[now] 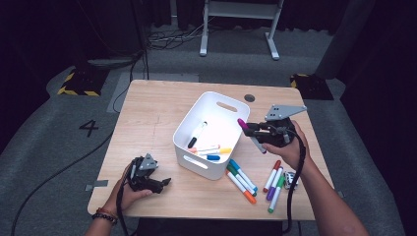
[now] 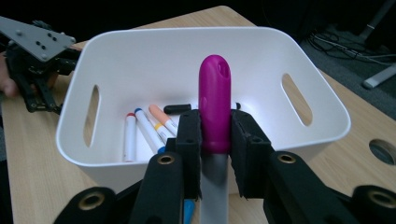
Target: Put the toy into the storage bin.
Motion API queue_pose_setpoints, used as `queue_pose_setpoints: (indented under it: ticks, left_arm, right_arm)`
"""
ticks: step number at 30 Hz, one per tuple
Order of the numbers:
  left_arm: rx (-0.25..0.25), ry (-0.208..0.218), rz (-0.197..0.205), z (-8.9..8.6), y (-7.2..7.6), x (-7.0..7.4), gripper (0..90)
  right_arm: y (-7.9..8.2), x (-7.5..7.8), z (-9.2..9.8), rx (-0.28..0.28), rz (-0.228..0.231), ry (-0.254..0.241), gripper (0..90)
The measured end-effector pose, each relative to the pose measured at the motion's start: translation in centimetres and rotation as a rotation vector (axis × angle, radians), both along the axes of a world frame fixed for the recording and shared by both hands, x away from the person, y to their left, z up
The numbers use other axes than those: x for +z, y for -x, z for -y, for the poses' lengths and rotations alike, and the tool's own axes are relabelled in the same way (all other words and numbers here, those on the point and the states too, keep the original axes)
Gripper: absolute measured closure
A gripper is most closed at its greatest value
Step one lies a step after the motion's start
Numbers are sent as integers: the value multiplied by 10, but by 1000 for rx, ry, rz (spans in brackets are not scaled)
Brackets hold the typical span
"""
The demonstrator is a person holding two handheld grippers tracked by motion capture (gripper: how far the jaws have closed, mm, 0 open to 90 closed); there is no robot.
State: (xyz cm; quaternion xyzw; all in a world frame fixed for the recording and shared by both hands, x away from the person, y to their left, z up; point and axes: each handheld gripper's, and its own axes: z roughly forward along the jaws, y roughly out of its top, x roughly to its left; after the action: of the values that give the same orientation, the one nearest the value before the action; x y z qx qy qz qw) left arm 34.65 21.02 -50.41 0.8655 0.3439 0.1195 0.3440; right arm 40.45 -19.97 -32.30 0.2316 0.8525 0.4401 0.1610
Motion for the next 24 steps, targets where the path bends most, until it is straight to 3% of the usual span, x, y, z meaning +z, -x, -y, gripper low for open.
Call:
queue_pose_setpoints:
  ticks: [8, 24]
  left_arm:
    - [0, 0, 0, 0, 0, 0, 144]
    - [0, 0, 0, 0, 0, 0, 144]
  right_arm:
    - [5, 15, -23, 62, 17, 11, 749]
    - [-8, 23, -74, 129, -4, 25, 749]
